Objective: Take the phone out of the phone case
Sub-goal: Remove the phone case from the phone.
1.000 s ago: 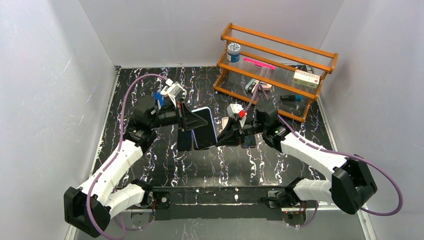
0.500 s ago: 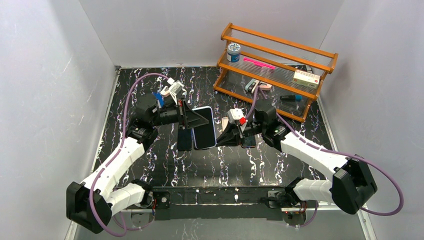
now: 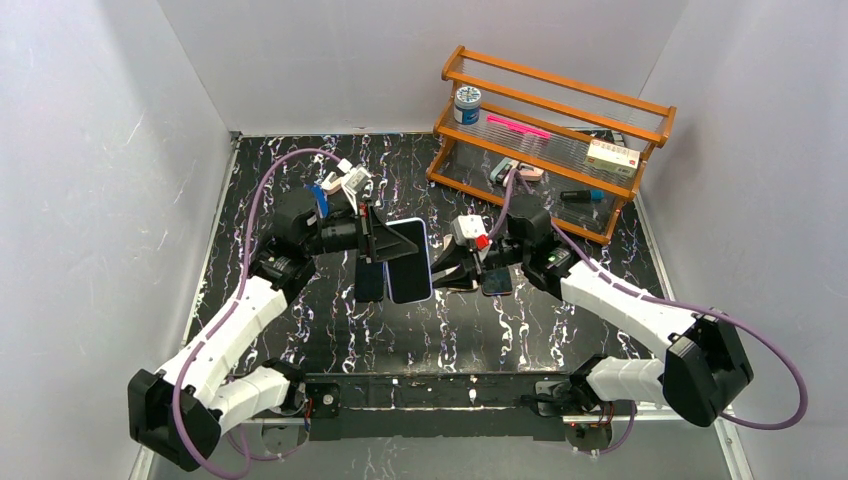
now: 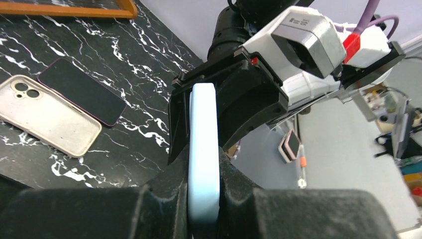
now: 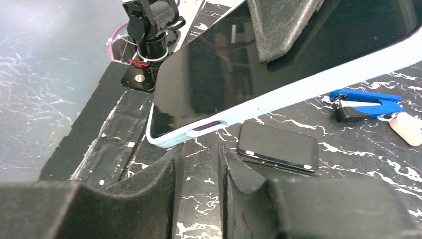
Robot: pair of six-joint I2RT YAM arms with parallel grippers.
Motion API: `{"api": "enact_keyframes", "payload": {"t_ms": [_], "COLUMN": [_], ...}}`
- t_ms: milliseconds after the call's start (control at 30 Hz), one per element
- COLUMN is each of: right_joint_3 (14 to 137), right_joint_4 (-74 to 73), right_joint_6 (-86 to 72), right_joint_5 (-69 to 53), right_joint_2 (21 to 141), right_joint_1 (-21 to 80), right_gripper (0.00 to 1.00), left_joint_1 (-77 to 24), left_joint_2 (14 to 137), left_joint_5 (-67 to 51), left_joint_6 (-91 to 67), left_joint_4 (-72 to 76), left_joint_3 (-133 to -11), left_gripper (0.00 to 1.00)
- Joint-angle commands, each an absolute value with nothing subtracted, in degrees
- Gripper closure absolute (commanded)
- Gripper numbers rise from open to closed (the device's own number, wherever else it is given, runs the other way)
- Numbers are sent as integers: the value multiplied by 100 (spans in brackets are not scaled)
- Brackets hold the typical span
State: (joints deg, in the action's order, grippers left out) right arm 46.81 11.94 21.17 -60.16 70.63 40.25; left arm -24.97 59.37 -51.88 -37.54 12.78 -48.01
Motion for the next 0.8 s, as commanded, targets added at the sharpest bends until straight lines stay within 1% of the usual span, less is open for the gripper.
{"api": "enact_keyframes", "payload": {"t_ms": [0,133,267,467,767], "right_joint_3": [4654,4697,4737,4745,4841], "right_joint_4": [1321,1116,1260,1620,1742], "right_joint_6": [1531,1294,905,457,251], "right_joint_5": [-6371,-6581,-6584,-6364,-6197], "right_joint_2": [6692,6615,6685,6890,7108], "right_joint_1": [4069,4061,4073,4138,4202], "right_gripper": [58,51,49,50,55], "left_joint_1": [-2496,-2496,-2498,-2496,-2496], "left_joint_2": [5614,5591,5603,5475,5467], "left_joint_5": [-4909,-4860,-4902,-5001,-5042], "left_joint_6": [-2844,-2734,-2770,-2957,-3006], "left_joint_4": [768,890,1087,1592,1736], "left_joint_3": [-5241,-5264,-5264,-5130,-5071], "left_gripper": [100,100,100,100,100]}}
